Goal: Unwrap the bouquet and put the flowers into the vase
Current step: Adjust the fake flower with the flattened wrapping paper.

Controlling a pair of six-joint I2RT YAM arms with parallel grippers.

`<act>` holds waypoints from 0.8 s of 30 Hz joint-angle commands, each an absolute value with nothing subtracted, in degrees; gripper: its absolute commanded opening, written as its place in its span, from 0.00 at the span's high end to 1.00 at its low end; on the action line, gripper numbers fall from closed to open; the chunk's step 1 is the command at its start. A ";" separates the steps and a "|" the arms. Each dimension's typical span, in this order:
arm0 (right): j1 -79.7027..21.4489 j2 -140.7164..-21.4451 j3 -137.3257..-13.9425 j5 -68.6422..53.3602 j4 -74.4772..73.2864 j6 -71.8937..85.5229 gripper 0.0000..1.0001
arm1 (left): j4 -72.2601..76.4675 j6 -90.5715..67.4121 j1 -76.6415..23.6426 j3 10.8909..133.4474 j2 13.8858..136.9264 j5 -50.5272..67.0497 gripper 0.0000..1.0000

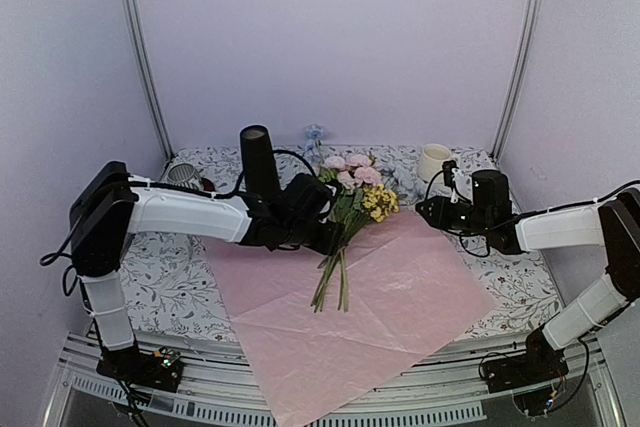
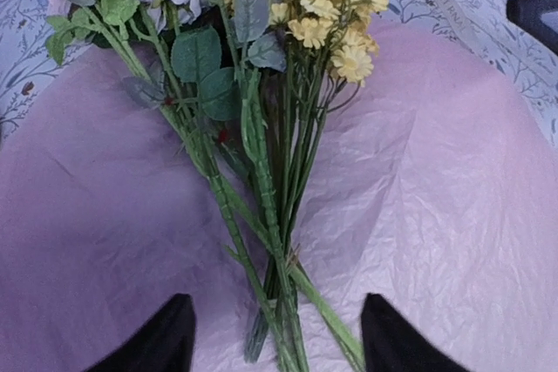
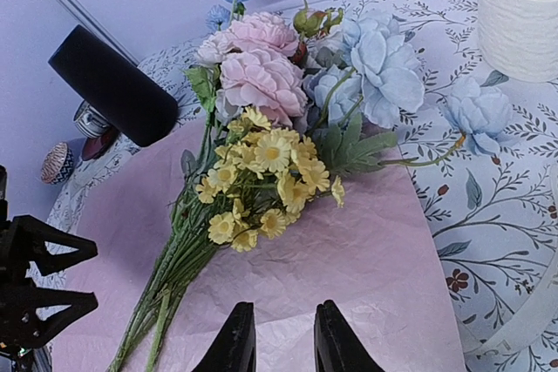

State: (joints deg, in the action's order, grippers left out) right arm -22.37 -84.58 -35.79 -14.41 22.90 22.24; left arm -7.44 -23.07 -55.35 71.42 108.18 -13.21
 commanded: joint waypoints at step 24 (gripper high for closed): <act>-22.66 -83.57 -35.23 -15.08 24.78 21.27 0.74 | -6.88 -25.74 -47.99 80.32 121.81 0.88 0.63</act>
State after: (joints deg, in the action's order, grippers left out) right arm -22.50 -84.58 -35.75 -15.16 23.55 21.80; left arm -7.62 -25.74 -48.36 78.35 120.16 -1.98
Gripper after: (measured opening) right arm 0.256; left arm 0.390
